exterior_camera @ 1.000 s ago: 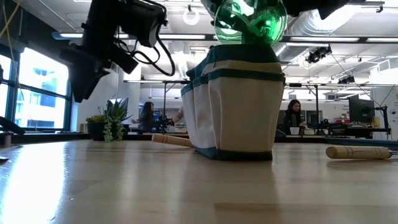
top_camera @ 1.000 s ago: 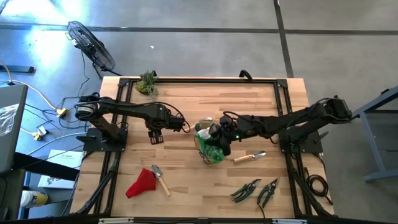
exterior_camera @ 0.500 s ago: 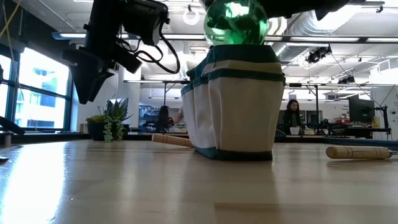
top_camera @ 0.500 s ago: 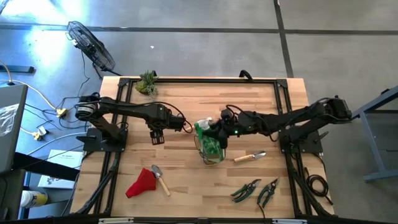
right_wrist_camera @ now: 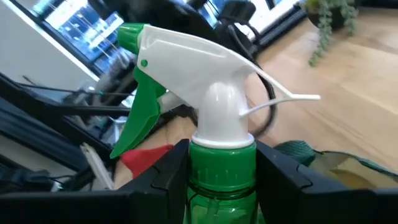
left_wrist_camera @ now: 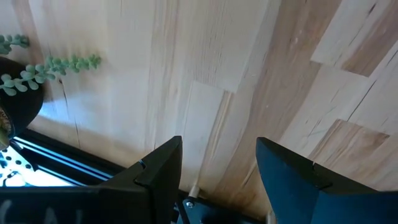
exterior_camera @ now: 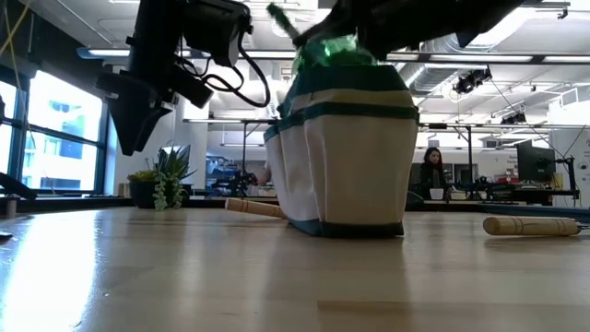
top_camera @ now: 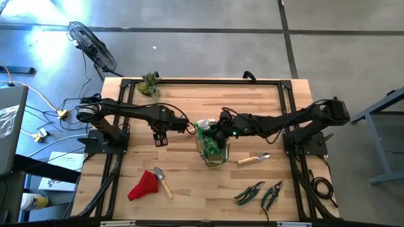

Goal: Pick & Place Garden tools in Gardening bag
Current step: Put the green spray bottle into the light brown gardening bag

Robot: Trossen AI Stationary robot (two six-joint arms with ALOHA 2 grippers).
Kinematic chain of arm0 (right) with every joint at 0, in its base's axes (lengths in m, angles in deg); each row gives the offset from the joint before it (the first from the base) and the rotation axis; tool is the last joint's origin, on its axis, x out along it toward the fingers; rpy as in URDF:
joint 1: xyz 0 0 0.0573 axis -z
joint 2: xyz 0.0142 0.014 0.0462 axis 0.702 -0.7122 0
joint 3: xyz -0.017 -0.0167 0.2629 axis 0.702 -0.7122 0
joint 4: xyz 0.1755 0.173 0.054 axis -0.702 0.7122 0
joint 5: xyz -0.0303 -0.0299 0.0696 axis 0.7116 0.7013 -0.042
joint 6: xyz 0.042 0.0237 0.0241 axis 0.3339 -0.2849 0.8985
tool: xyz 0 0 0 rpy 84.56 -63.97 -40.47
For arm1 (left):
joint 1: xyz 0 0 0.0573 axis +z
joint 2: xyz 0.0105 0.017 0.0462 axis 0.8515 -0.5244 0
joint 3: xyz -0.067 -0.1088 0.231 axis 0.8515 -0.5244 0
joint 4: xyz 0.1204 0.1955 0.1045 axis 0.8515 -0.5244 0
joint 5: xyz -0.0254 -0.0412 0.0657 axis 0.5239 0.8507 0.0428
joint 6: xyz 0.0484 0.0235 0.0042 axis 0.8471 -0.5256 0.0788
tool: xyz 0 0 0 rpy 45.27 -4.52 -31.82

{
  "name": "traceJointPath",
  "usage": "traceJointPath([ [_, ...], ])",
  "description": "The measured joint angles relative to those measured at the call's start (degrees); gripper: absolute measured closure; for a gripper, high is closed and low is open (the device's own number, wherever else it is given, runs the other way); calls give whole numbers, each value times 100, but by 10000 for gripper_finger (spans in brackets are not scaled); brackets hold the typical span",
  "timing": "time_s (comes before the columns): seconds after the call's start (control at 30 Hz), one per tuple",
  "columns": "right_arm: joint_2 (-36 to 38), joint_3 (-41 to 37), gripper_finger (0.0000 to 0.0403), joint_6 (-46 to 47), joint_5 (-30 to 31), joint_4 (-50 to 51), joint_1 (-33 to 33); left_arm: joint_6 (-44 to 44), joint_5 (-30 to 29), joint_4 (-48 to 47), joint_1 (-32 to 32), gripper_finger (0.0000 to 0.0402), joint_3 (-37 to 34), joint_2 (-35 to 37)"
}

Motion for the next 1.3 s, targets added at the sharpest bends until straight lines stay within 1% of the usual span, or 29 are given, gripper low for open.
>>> traceJointPath([
  [0.27,-48,0,266,17,-125,38,-13,-1,0,1,0,206,0,0],
  [0.47,-43,0,266,171,-143,776,-22,-2,106,-1,0,206,0,0],
  [0.6,-43,0,266,194,-141,896,-24,-2,111,5,0,206,0,0],
  [0.7,-43,0,266,299,-220,688,-21,-2,107,6,0,206,0,0],
  [0.83,-43,0,266,302,-420,-40,-20,-2,105,13,0,206,0,0],
  [0.97,-43,0,266,296,-401,-323,-20,-2,105,75,0,206,0,0],
  [1.1,-43,0,266,226,5,-340,-20,-2,105,120,0,206,0,0],
  [1.3,-69,0,266,119,171,-607,-20,-2,94,139,1,206,0,0],
])
